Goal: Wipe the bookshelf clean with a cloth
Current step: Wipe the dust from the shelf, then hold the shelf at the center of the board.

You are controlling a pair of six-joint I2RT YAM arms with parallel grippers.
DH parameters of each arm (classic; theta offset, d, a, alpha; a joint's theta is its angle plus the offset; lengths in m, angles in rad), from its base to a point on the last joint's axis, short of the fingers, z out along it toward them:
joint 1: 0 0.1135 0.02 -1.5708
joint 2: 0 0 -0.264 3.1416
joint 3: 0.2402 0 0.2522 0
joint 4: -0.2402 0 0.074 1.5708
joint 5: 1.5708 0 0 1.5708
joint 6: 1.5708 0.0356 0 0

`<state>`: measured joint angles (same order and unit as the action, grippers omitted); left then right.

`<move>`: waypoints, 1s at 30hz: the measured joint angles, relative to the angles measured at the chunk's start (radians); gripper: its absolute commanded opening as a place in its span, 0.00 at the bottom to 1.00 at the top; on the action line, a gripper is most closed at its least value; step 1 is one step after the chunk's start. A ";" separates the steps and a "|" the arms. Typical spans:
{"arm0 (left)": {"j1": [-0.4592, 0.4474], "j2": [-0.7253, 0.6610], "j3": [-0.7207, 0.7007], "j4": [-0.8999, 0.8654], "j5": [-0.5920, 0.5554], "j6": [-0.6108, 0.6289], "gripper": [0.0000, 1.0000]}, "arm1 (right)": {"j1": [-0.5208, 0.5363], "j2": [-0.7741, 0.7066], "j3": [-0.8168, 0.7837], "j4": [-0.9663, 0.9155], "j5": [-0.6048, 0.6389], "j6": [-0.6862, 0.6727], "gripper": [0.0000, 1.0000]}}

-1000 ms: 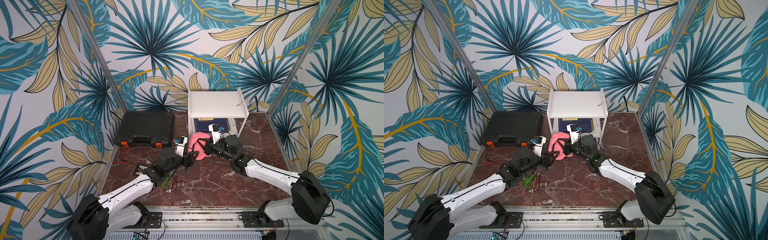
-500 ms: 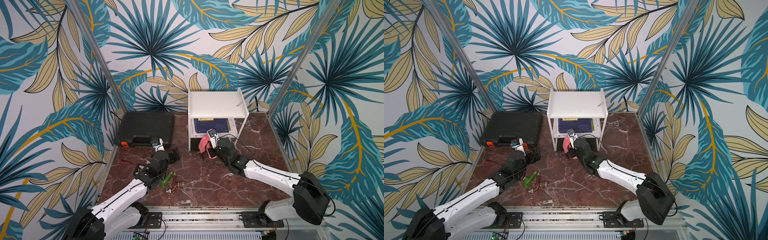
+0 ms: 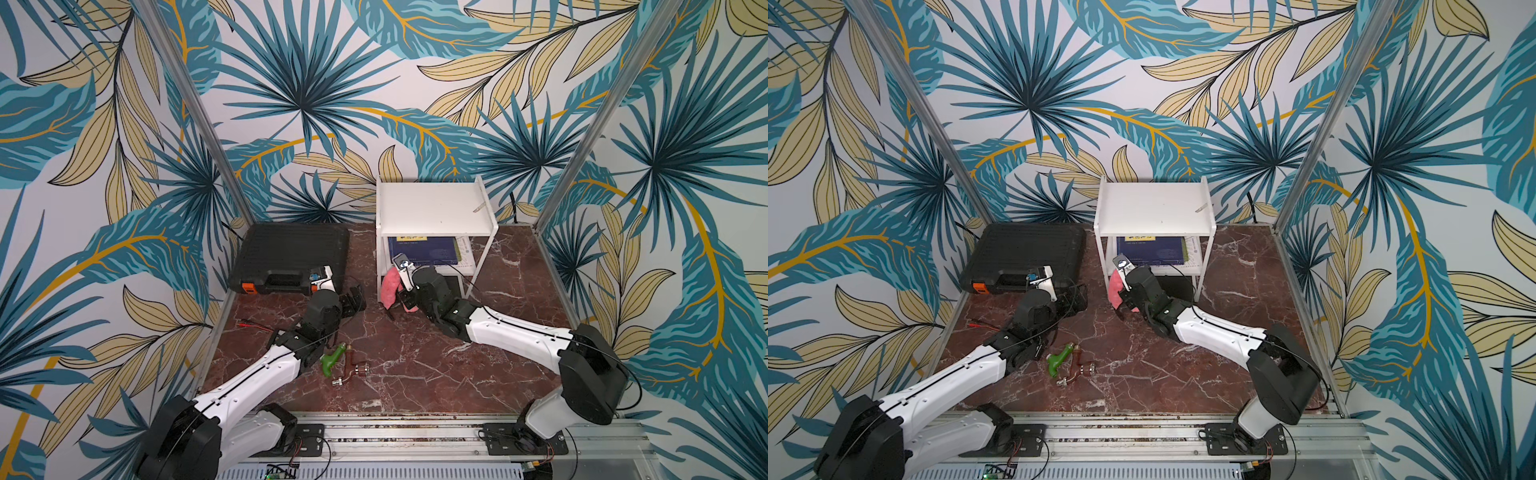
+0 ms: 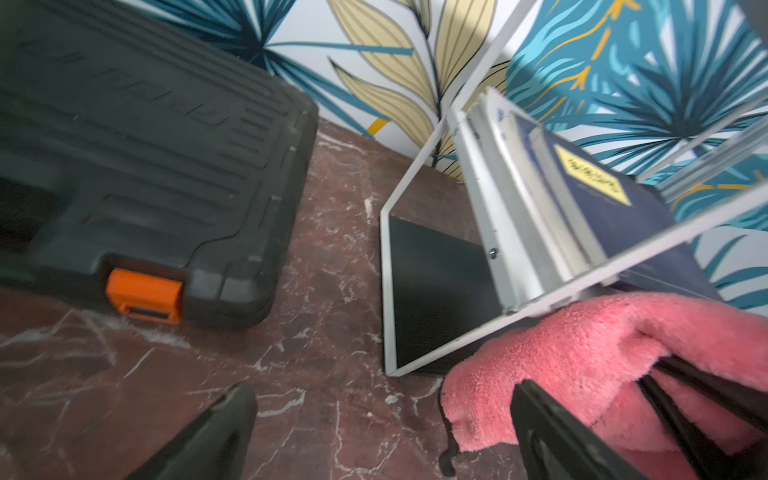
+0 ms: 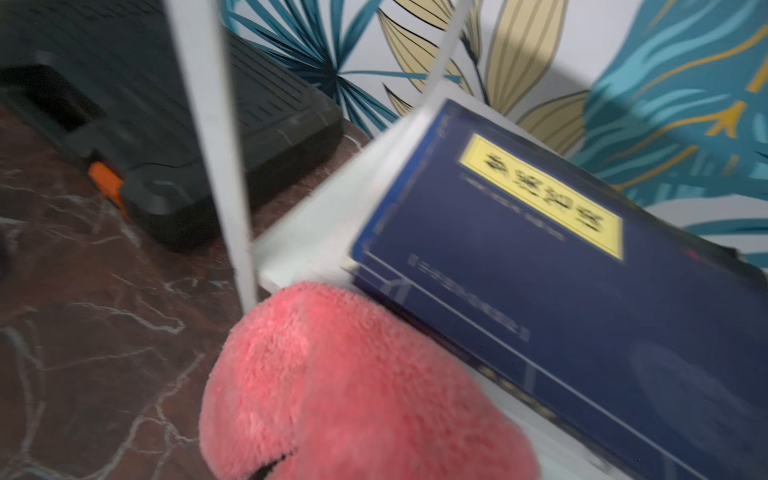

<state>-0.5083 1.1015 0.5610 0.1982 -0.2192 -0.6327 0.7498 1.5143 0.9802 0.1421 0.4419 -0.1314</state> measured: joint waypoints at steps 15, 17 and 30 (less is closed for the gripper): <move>0.002 0.071 0.185 0.037 0.177 0.208 1.00 | -0.341 -0.652 -0.069 -0.257 -0.036 0.066 0.00; 0.002 0.085 0.210 0.051 0.178 0.225 1.00 | -0.346 -0.615 -0.032 -0.187 -0.042 0.060 0.00; 0.002 0.179 0.320 0.024 0.192 0.334 0.89 | -0.486 -0.431 -0.196 -0.154 -0.247 0.253 0.00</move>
<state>-0.5068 1.2804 0.8814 0.2222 -0.0277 -0.2989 0.2638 1.0832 0.7845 -0.0124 0.1947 0.1219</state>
